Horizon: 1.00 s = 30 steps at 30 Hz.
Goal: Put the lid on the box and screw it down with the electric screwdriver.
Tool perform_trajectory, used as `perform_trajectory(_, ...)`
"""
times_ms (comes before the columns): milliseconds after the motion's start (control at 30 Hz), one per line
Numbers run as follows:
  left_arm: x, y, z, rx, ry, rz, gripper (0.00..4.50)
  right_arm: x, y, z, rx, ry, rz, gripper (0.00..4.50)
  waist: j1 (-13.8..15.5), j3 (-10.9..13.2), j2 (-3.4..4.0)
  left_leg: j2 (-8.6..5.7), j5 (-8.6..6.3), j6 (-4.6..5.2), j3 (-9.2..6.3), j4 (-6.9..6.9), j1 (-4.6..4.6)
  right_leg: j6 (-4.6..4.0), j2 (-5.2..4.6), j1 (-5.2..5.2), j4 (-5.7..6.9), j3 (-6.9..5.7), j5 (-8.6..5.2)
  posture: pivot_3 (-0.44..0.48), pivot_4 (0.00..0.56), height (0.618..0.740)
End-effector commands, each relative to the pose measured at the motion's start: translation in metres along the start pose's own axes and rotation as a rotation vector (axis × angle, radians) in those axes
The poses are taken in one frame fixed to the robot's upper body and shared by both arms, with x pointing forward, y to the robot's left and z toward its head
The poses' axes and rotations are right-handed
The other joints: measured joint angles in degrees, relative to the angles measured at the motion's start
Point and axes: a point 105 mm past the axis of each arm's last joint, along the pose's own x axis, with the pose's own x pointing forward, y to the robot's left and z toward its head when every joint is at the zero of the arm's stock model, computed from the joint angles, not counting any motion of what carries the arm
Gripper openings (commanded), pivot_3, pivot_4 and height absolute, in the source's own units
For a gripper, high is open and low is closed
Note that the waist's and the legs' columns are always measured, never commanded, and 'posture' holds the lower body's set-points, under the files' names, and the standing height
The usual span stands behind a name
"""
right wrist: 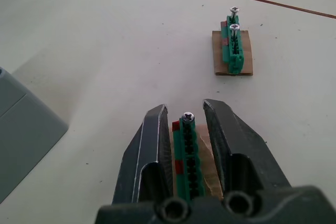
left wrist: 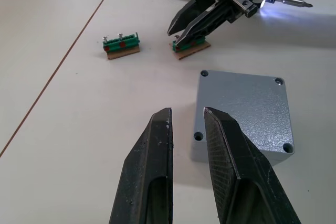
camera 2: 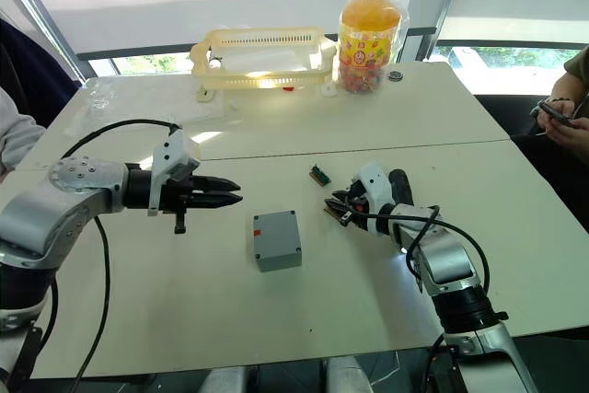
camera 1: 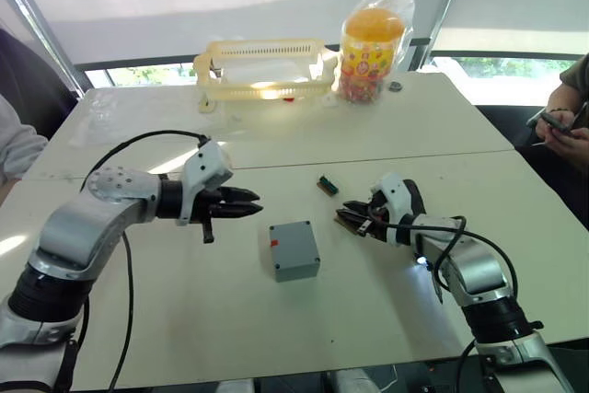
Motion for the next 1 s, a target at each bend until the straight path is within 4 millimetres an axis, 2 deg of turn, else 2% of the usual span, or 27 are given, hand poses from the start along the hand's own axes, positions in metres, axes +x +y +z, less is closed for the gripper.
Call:
perform_trajectory(33,0.001,0.001,-0.001,0.022,-0.003,0.005,0.94,0.0,0.001,0.008,-0.02,-0.032,0.003,0.05,0.0,0.0,0.0,0.0,0.0,0.0,0.0,0.0,0.0,0.0,0.0,0.0,0.0,0.0,0.0,0.0,0.15,0.74)
perform_trajectory(333,0.002,0.003,-0.008,0.019,0.002,0.007,0.94,-0.005,-0.003,0.017,-0.023,-0.059,-0.017,0.05,0.01,0.0,0.0,0.0,0.0,0.0,0.0,0.0,0.0,0.0,0.0,0.0,0.01,0.0,0.0,0.0,0.15,0.74)
perform_trajectory(467,0.001,0.003,-0.013,0.012,0.009,0.003,0.94,-0.015,-0.007,0.04,-0.017,-0.129,-0.039,0.05,0.01,0.0,0.0,0.0,0.0,0.0,0.0,0.0,0.0,0.0,0.0,0.0,0.01,0.0,0.0,0.0,0.15,0.74)
perform_trajectory(600,0.002,0.002,-0.018,0.005,0.011,0.0,0.94,-0.021,-0.004,0.055,-0.027,-0.16,-0.035,0.05,0.02,0.0,0.0,0.0,0.0,0.0,-0.01,0.0,0.0,0.0,0.0,0.0,0.02,-0.01,0.0,0.0,0.15,0.74)
perform_trajectory(700,0.001,0.0,-0.02,-0.002,0.014,-0.006,0.94,-0.024,0.008,0.07,-0.041,-0.193,0.01,0.05,-0.04,0.0,0.0,0.0,0.0,0.0,-0.01,-0.01,0.0,0.0,0.0,0.0,0.02,-0.01,0.0,0.0,0.15,0.74)
perform_trajectory(800,-0.002,-0.004,-0.026,-0.01,0.031,-0.023,0.94,-0.023,0.032,0.079,-0.044,-0.217,0.099,0.05,-0.01,0.0,0.0,0.0,0.0,0.0,-0.02,-0.01,0.0,0.0,0.0,-0.01,0.03,-0.01,0.0,0.0,0.15,0.74)
perform_trajectory(1000,-0.004,-0.009,-0.036,-0.005,0.076,-0.032,0.94,-0.017,0.063,0.071,-0.042,-0.192,0.201,0.05,0.05,0.0,0.0,0.01,0.0,0.0,-0.02,-0.01,0.0,-0.01,0.0,-0.01,0.03,-0.01,-0.01,0.0,0.15,0.74)
